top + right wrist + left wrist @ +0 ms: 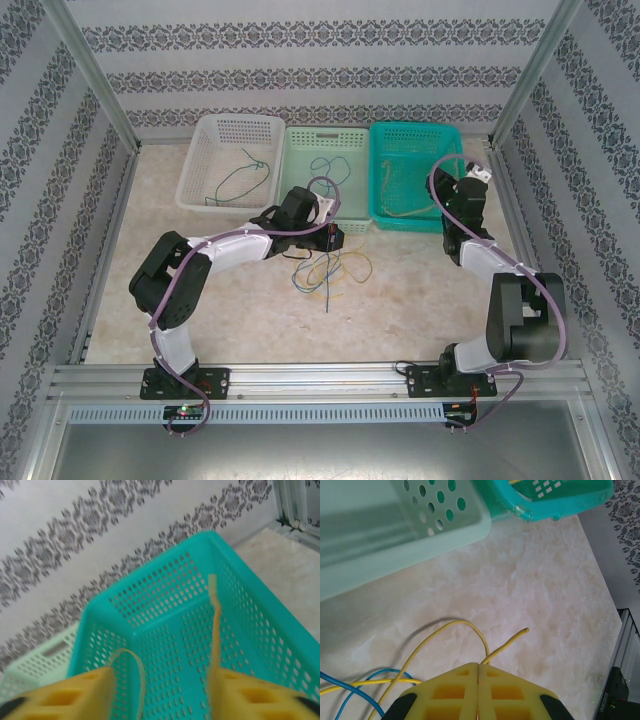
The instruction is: Untangle the cables
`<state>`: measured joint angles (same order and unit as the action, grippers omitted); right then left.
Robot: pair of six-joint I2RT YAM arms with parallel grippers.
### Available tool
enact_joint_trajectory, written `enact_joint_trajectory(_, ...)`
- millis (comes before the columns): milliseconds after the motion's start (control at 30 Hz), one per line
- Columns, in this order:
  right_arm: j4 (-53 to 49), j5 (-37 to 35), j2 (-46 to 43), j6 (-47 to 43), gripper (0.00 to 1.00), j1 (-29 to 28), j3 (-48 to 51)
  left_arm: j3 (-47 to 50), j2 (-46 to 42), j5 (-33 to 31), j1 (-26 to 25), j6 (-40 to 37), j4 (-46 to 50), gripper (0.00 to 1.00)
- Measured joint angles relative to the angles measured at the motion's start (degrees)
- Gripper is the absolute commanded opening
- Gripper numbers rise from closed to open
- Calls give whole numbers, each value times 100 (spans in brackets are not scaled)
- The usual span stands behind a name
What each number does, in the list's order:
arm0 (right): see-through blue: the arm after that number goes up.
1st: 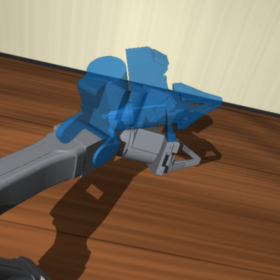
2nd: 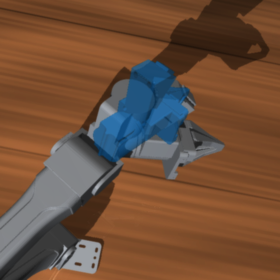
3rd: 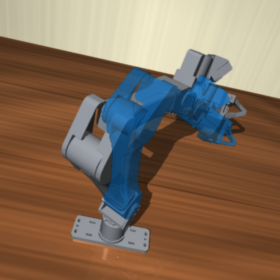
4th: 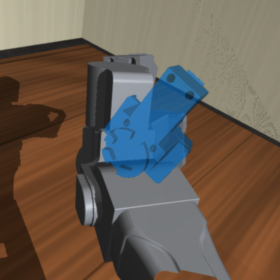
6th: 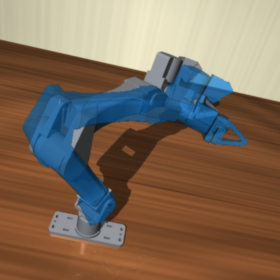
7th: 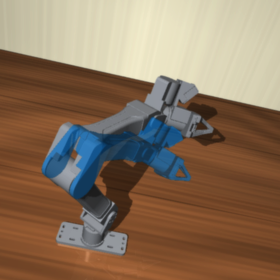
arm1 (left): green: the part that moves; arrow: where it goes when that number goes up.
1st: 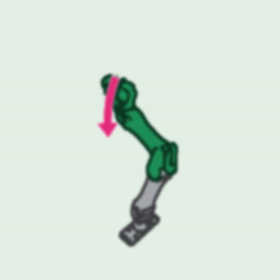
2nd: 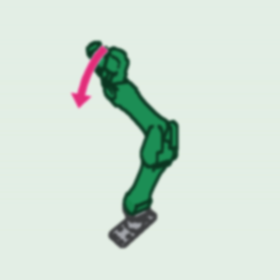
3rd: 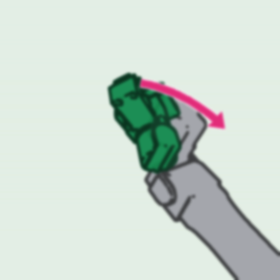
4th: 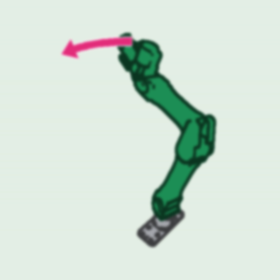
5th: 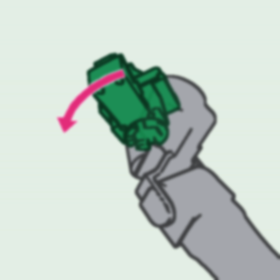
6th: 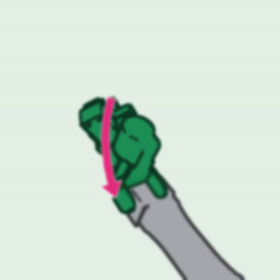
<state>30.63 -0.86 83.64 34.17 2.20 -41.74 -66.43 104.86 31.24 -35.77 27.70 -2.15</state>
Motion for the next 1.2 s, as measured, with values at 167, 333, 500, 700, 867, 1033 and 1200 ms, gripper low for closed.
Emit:
enact_joint_trajectory(167,-713,186,-2,11,88,151,-114,0,0,2,0,-2,0,0)
enact_joint_trajectory(333,-1609,208,-105,-44,98,284,-494,0,0,2,0,-2,0,0)
enact_joint_trajectory(500,-2789,247,-352,-455,98,291,-1421,0,0,2,0,-2,2,0)
enact_joint_trajectory(700,-3329,317,-1305,-791,91,208,-1541,0,-9,0,0,7,0,0)
enact_joint_trajectory(867,-3410,592,-2164,-863,77,-428,-1058,0,-131,0,0,131,-4,0)
enact_joint_trajectory(1033,-3403,846,-2677,-507,69,-1222,-103,0,-372,-24,0,240,-4,0)
enact_joint_trajectory(1200,-3475,754,-2747,118,67,-2000,758,0,-614,-48,0,330,-11,1)
